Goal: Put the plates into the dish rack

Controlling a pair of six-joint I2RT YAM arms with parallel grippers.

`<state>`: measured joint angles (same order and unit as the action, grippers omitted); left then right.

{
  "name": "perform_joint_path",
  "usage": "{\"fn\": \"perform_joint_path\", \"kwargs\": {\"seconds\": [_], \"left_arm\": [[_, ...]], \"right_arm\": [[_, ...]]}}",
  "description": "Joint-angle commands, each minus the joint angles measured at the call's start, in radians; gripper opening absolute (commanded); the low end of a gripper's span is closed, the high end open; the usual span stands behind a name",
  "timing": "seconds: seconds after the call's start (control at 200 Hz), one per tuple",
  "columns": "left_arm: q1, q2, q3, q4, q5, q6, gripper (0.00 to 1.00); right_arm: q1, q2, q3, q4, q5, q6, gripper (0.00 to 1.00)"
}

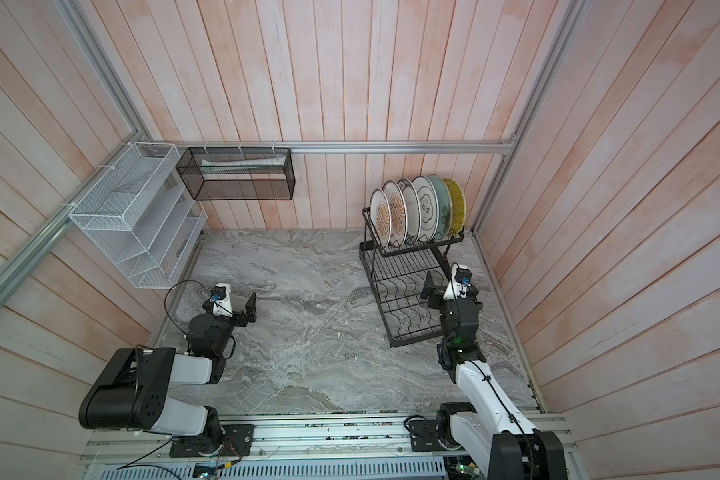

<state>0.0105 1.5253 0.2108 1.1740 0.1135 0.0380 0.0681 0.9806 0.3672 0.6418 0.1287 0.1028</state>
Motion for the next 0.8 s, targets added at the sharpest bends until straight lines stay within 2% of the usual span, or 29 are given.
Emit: {"fn": "perform_joint_path", "kwargs": {"seconds": [0.0, 0.075, 0.155, 0.225, 0.42, 0.525, 0.67, 0.795], "left_arm": [[0.020, -0.009, 0.026, -0.007, 0.021, -0.019, 1.00], [0.023, 0.027, 0.039, 0.036, -0.012, -0.042, 1.00], [0.023, 0.009, 0.091, -0.102, -0.079, -0.065, 1.00], [0.025, 0.018, 0.072, -0.051, -0.096, -0.073, 1.00], [0.025, 0.013, 0.078, -0.072, -0.098, -0.073, 1.00], [0.023, 0.013, 0.078, -0.072, -0.100, -0.071, 1.00], [0.023, 0.013, 0.078, -0.072, -0.100, -0.070, 1.00], [0.023, 0.013, 0.078, -0.072, -0.100, -0.071, 1.00]], "right_arm": [[-0.011, 0.038, -0.024, 0.094, -0.028, -0.055, 0.98], [-0.019, 0.072, -0.033, 0.112, -0.032, -0.072, 0.98], [-0.037, 0.118, -0.063, 0.188, -0.064, -0.070, 0.98], [-0.058, 0.153, -0.097, 0.267, -0.083, -0.049, 0.98], [-0.132, 0.243, -0.137, 0.397, -0.140, -0.001, 0.98], [-0.178, 0.248, -0.137, 0.404, -0.192, 0.008, 0.98], [-0.189, 0.272, -0.153, 0.405, -0.207, -0.001, 0.98], [-0.193, 0.328, -0.180, 0.490, -0.219, -0.012, 0.98]]}}
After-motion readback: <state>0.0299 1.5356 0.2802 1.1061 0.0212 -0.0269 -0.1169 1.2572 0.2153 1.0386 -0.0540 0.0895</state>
